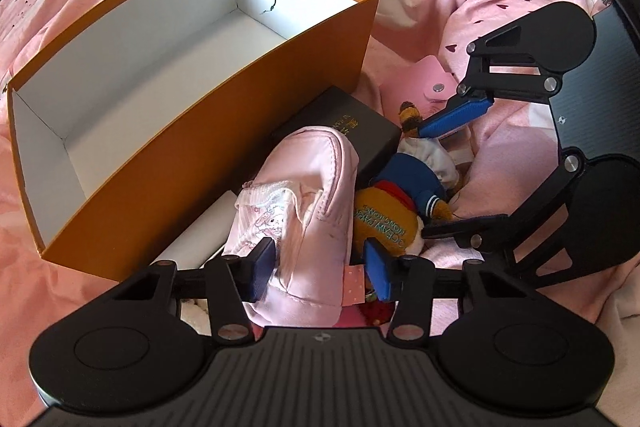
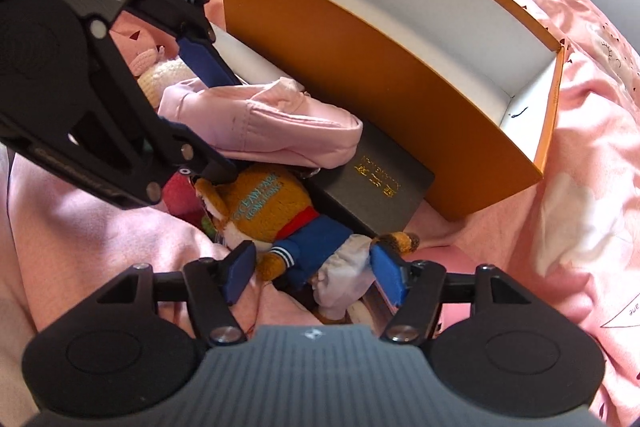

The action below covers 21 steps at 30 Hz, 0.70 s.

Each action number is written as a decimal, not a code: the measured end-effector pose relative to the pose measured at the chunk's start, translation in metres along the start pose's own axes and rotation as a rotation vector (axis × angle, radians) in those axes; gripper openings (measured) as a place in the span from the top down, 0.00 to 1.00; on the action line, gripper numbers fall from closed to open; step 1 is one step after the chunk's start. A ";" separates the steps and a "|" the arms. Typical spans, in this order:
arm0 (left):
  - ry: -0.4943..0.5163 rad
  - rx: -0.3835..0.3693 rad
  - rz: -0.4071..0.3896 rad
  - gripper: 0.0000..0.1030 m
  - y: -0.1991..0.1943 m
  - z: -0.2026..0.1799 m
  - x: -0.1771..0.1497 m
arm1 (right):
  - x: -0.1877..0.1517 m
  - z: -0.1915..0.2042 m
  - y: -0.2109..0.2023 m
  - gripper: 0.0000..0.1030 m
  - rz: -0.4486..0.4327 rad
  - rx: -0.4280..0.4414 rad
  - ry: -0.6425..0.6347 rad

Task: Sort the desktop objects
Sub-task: 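Grasp and lift pink backpack with left tool while right tool grasps bear keychain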

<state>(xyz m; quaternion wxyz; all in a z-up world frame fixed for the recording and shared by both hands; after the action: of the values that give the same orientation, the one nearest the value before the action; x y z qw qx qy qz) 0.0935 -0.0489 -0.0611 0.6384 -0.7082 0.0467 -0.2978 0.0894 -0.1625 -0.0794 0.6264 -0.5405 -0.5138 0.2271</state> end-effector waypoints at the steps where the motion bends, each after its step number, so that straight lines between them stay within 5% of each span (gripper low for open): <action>1: 0.006 0.013 0.001 0.53 0.002 0.000 0.000 | 0.000 0.000 0.001 0.33 0.001 -0.001 -0.001; 11: -0.073 -0.059 0.002 0.72 -0.010 0.017 -0.002 | 0.015 -0.005 -0.010 0.32 0.025 0.017 0.004; 21: 0.002 -0.065 0.052 0.69 -0.026 0.016 -0.011 | 0.027 0.000 -0.020 0.25 0.038 0.103 -0.129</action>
<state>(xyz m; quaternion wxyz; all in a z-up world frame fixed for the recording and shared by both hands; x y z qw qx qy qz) 0.0838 -0.0257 -0.0414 0.6227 -0.7267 0.0753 -0.2801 0.0943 -0.1459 -0.0503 0.6144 -0.5015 -0.5305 0.2993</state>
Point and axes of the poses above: each gripper's, at about its wrist camera, not at the fingertips, and y roughly the way its jaws point, z to its left, x to its top, the point moved 3 cm from there along y, roughly the way its jaws point, and after that the axes turned 1 degree about -y, right-handed, at the moved point
